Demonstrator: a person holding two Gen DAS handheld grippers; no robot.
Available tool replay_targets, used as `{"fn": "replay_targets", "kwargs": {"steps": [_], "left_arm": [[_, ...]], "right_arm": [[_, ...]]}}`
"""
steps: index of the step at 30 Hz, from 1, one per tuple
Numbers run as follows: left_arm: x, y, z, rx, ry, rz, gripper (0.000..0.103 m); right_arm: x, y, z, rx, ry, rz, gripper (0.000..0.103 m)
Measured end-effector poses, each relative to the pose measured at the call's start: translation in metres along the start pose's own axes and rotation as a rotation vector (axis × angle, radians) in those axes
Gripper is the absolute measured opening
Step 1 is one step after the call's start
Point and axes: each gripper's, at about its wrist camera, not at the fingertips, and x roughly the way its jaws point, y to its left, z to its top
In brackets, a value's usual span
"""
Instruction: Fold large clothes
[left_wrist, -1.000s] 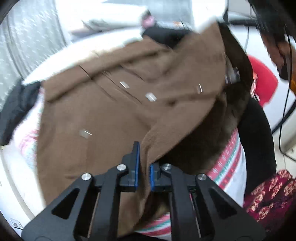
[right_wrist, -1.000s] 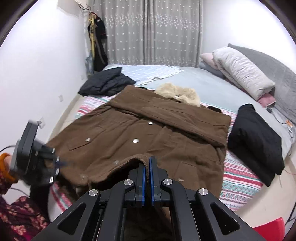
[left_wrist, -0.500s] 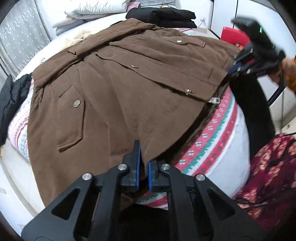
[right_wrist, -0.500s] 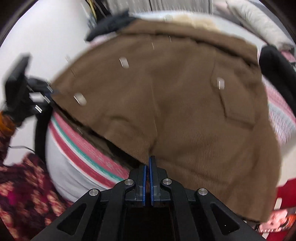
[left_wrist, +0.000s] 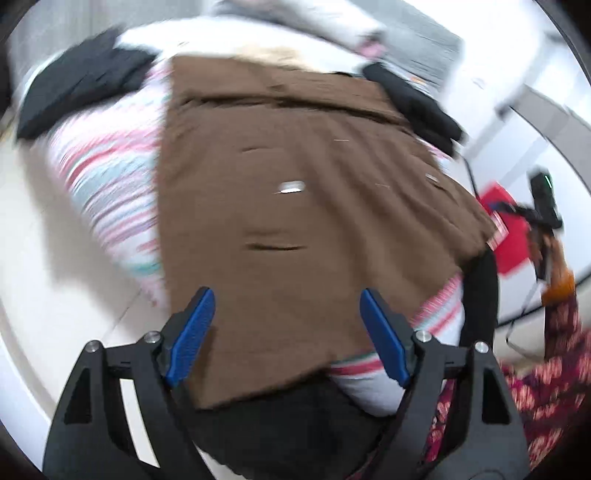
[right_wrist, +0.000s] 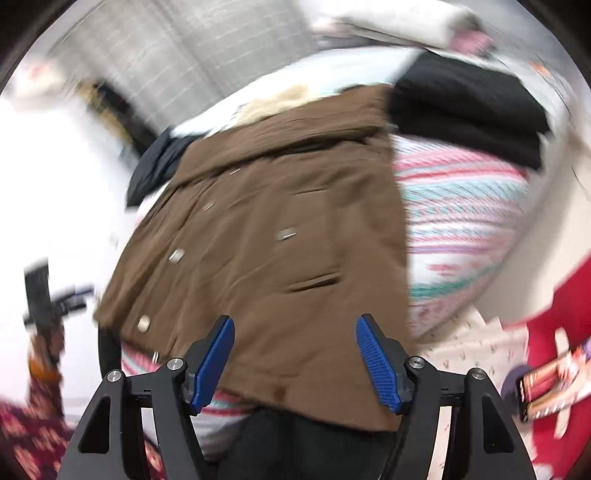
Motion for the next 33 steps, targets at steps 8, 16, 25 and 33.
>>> {"fn": "replay_targets", "kwargs": {"steps": [8, 16, 25, 33], "left_arm": [[0.04, 0.062, -0.019, -0.276, 0.104, -0.075, 0.081], [0.046, 0.052, -0.017, -0.219, 0.128, -0.025, 0.081], [0.059, 0.074, -0.006, -0.272, 0.152, -0.163, 0.081], [0.059, 0.07, -0.005, -0.298, 0.154, -0.278, 0.046]], "right_arm": [[0.032, -0.048, -0.01, 0.185, 0.077, -0.004, 0.011], [0.031, -0.001, -0.023, -0.094, 0.186, -0.179, 0.018], [0.008, -0.057, -0.011, 0.209, 0.111, 0.092, 0.075], [0.054, -0.062, -0.021, 0.429, 0.171, 0.271, 0.067]]}}
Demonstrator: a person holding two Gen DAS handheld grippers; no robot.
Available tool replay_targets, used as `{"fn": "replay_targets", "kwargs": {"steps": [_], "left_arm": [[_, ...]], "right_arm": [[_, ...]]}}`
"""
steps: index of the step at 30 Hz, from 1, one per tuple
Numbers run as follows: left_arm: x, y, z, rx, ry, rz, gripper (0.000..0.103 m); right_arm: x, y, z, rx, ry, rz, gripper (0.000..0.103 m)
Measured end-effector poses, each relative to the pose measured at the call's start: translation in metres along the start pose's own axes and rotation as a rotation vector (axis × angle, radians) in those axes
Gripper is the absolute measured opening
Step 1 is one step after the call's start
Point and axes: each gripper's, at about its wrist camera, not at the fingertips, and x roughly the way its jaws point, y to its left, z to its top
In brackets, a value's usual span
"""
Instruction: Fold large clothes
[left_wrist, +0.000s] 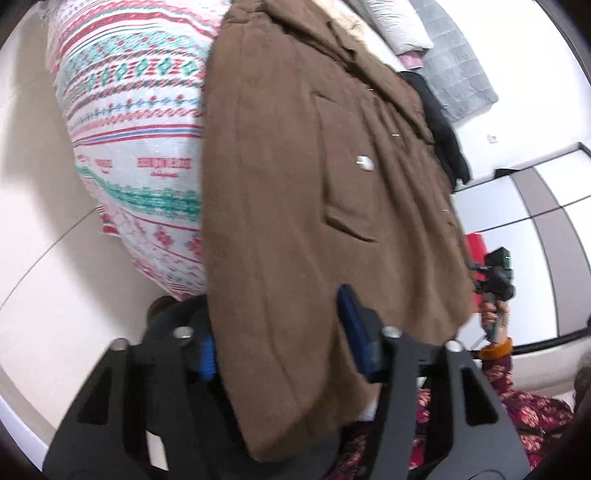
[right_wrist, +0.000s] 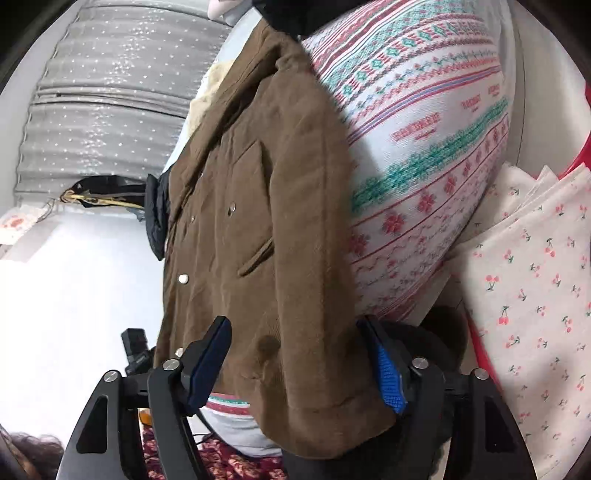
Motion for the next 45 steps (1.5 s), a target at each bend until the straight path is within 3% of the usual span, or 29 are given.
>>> {"fn": "replay_targets", "kwargs": {"steps": [1, 2, 3, 8, 12, 13, 15, 16, 17, 20, 21, 22, 23, 25, 28, 30, 33, 39, 45], "left_arm": [[-0.001, -0.002, -0.001, -0.005, 0.006, -0.026, 0.034], [-0.003, -0.006, -0.002, -0.009, 0.007, -0.046, 0.028], [-0.006, -0.011, -0.001, 0.001, -0.004, -0.045, 0.021], [-0.013, -0.033, 0.006, 0.033, -0.053, -0.081, 0.015], [-0.001, -0.044, 0.01, 0.09, -0.011, 0.03, 0.025], [0.006, -0.042, 0.011, 0.086, 0.013, 0.06, 0.029], [0.019, -0.035, 0.014, 0.072, 0.059, 0.139, 0.051], [0.023, -0.033, 0.015, 0.07, 0.076, 0.157, 0.053], [0.024, -0.032, 0.016, 0.084, 0.067, 0.155, 0.053], [0.029, -0.031, 0.02, 0.066, 0.088, 0.15, 0.05], [0.028, -0.032, 0.02, 0.056, 0.092, 0.129, 0.029], [0.023, -0.033, 0.019, 0.041, 0.077, 0.093, 0.013], [0.016, -0.037, 0.018, 0.042, 0.045, 0.068, 0.012], [-0.003, -0.048, 0.016, 0.064, -0.057, -0.001, 0.008], [-0.034, -0.065, 0.022, 0.039, -0.245, -0.191, 0.008], [-0.055, -0.079, 0.029, 0.051, -0.35, -0.262, 0.007], [-0.082, -0.102, 0.034, 0.11, -0.471, -0.298, 0.007], [-0.13, -0.12, 0.019, 0.195, -0.601, -0.386, 0.007], [-0.174, -0.134, -0.02, 0.28, -0.676, -0.354, 0.007]], "right_arm": [[0.0, 0.007, -0.002, -0.033, -0.012, -0.045, 0.05], [-0.001, 0.012, -0.003, -0.05, -0.019, -0.066, 0.027], [-0.003, 0.016, -0.003, -0.05, -0.023, -0.052, 0.02], [-0.015, 0.041, -0.001, -0.127, -0.08, -0.023, 0.014], [-0.013, 0.06, -0.001, -0.188, -0.057, 0.022, 0.019], [-0.009, 0.058, 0.001, -0.178, -0.042, 0.022, 0.024], [0.0, 0.049, 0.005, -0.144, -0.011, 0.005, 0.039], [0.002, 0.045, 0.007, -0.13, 0.002, 0.006, 0.056], [0.007, 0.039, 0.009, -0.112, 0.019, 0.003, 0.061], [0.024, 0.024, 0.014, -0.083, 0.052, -0.042, 0.057], [0.031, 0.023, 0.014, -0.081, 0.058, -0.036, 0.049], [0.034, 0.024, 0.013, -0.082, 0.058, -0.025, 0.022], [0.036, 0.027, 0.012, -0.09, 0.054, 0.001, 0.014], [0.027, 0.042, 0.008, -0.152, -0.039, 0.082, 0.01], [0.0, 0.078, 0.006, -0.241, -0.225, 0.274, 0.008], [-0.019, 0.106, 0.009, -0.291, -0.324, 0.355, 0.008], [-0.038, 0.141, 0.012, -0.384, -0.403, 0.39, 0.008], [-0.08, 0.161, 0.003, -0.437, -0.509, 0.452, 0.008], [-0.13, 0.162, -0.034, -0.491, -0.607, 0.45, 0.008]]}}
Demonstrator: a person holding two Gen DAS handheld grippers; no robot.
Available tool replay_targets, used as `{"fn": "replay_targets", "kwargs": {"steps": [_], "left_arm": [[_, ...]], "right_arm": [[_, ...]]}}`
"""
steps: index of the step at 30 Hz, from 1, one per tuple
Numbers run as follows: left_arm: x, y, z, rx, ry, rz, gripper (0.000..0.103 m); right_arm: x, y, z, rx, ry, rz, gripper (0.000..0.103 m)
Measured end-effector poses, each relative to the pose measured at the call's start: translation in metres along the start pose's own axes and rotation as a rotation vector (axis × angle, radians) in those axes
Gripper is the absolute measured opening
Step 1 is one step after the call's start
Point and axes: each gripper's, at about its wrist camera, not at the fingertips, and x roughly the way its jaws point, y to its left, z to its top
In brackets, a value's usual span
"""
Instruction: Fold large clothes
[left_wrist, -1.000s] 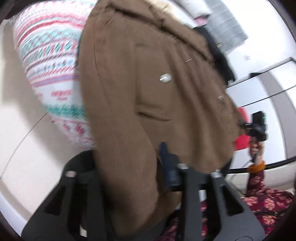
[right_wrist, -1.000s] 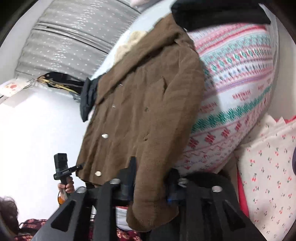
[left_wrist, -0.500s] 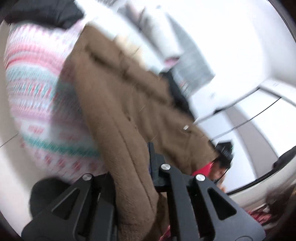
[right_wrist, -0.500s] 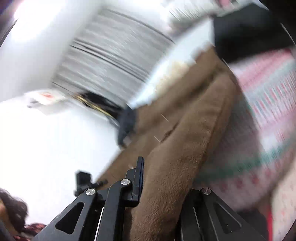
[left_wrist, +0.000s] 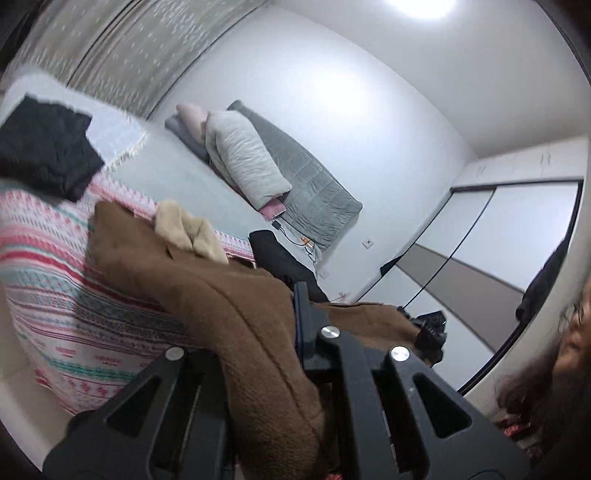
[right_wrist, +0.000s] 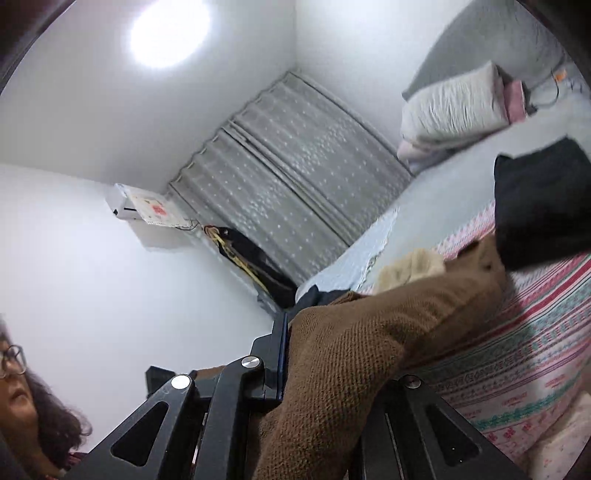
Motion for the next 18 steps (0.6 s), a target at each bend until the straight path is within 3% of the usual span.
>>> {"fn": "replay_targets", "kwargs": {"steps": [8, 13, 15, 18], "left_arm": [[-0.029, -0.044, -0.008, 0.141, 0.001, -0.023, 0.008], [-0.003, 0.006, 0.0, -0.005, 0.02, 0.029, 0.009], [0.015, 0.041, 0.011, -0.088, 0.017, 0.04, 0.009], [0.041, 0.069, 0.039, -0.121, -0.004, 0.067, 0.009]], "right_arm": [[-0.039, 0.048, 0.003, -0.114, -0.016, -0.018, 0.008], [-0.013, 0.03, 0.013, -0.092, 0.028, -0.072, 0.008], [0.01, 0.006, 0.019, -0.036, 0.057, -0.126, 0.008], [0.043, -0.037, 0.041, 0.035, 0.059, -0.154, 0.008]]}}
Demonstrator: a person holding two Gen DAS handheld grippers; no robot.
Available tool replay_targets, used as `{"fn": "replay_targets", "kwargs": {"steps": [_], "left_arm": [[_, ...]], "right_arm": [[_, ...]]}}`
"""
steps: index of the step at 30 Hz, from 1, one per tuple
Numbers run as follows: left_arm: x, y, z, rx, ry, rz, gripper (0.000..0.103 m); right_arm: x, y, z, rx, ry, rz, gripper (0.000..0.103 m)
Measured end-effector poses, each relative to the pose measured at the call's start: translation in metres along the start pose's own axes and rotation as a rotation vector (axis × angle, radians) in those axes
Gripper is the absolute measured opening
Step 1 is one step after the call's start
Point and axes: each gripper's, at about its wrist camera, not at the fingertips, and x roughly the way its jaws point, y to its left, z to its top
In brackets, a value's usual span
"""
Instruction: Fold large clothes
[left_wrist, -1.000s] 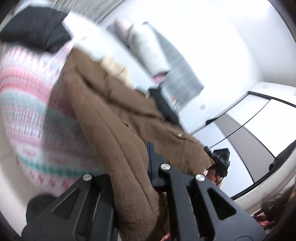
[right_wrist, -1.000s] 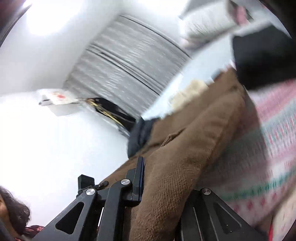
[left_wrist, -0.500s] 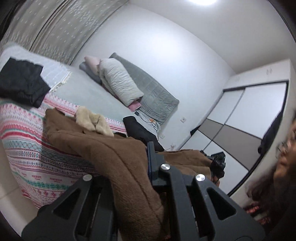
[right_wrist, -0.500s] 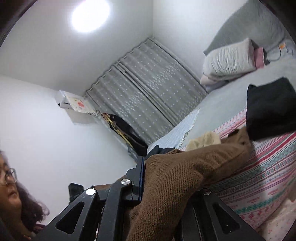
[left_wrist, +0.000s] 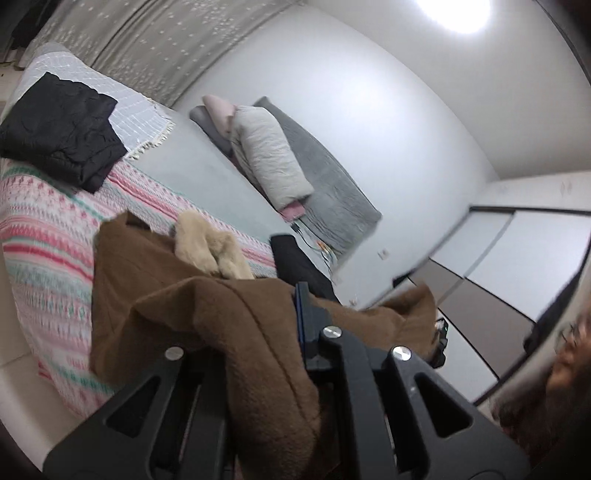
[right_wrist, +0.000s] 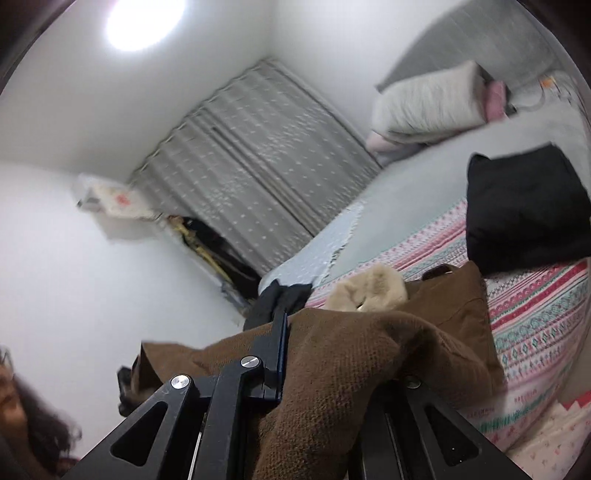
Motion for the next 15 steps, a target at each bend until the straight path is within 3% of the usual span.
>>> {"fn": "replay_targets", "kwargs": {"steps": [6, 9, 15], "left_arm": [[0.07, 0.027, 0.058, 0.051, -0.008, 0.145, 0.009], [0.122, 0.053, 0.08, 0.073, 0.049, 0.254, 0.009], [0.198, 0.121, 0.094, 0.044, 0.175, 0.383, 0.009]], "right_arm": [[0.065, -0.03, 0.054, -0.025, -0.014, -0.088, 0.008], [0.115, -0.048, 0.073, -0.057, 0.025, -0.178, 0.008], [0.201, -0.102, 0.087, -0.036, 0.133, -0.292, 0.008]]}}
